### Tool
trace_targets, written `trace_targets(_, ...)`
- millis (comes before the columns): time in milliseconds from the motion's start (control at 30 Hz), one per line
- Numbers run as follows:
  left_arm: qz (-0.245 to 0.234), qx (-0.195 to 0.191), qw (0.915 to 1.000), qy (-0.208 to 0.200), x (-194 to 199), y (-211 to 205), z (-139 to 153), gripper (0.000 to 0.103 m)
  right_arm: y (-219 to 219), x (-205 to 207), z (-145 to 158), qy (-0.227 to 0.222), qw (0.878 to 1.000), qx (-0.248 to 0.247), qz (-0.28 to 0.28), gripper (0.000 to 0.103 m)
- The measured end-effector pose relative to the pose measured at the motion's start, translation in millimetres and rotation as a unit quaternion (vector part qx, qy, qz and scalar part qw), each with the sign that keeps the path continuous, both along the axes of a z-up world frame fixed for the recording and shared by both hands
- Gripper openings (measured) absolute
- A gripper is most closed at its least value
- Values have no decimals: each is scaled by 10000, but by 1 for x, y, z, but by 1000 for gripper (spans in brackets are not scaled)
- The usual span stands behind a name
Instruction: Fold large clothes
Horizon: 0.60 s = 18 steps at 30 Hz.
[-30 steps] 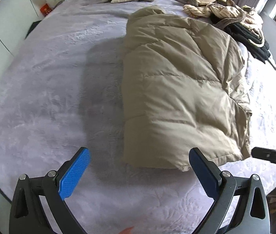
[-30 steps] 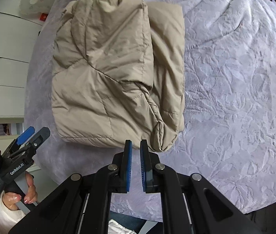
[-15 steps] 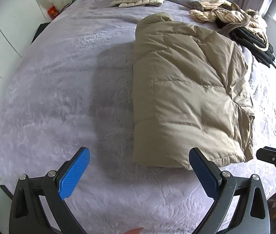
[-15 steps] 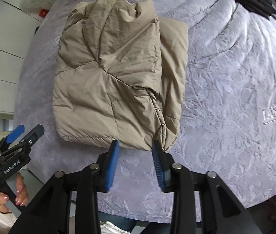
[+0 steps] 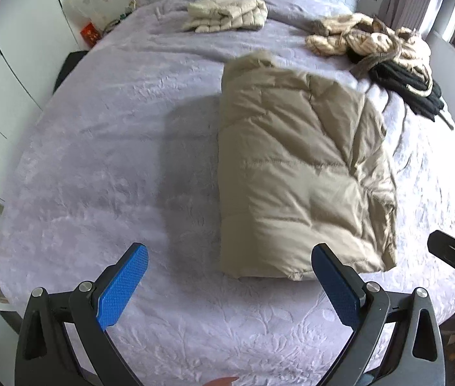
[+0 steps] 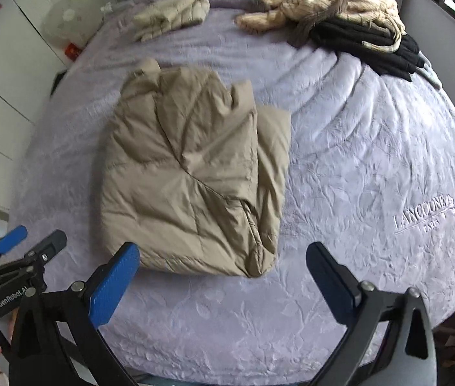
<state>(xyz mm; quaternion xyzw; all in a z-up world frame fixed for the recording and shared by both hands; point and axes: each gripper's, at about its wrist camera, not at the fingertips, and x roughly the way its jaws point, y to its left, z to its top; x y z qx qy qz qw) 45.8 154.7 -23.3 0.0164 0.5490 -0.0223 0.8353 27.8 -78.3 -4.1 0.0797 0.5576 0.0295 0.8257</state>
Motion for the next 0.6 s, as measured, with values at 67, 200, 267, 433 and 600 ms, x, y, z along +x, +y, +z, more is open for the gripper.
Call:
trace_targets(67, 15, 26, 10000, -73, -2, 0, 6, 102, -1, -3, 9, -180, 9998, -19, -80, 103)
trace_targets(200, 57, 77, 9997, -224, -9, -4, 18, 102, -7, -5, 13, -281, 9995, -128, -46, 103)
trace_targets(267, 87, 94, 9995, -294, -17, -7, 25, 102, -7, -9, 20, -365, 9991, -220, -59, 103)
trace_targets(433, 68, 196, 9984, -526, -34, -16, 42, 102, -8, -24, 35, -605, 9974, -386, -94, 103)
trace_targets(600, 63, 237, 9975, -655, -45, -24, 52, 102, -11, -36, 41, -702, 9962, -496, -128, 103)
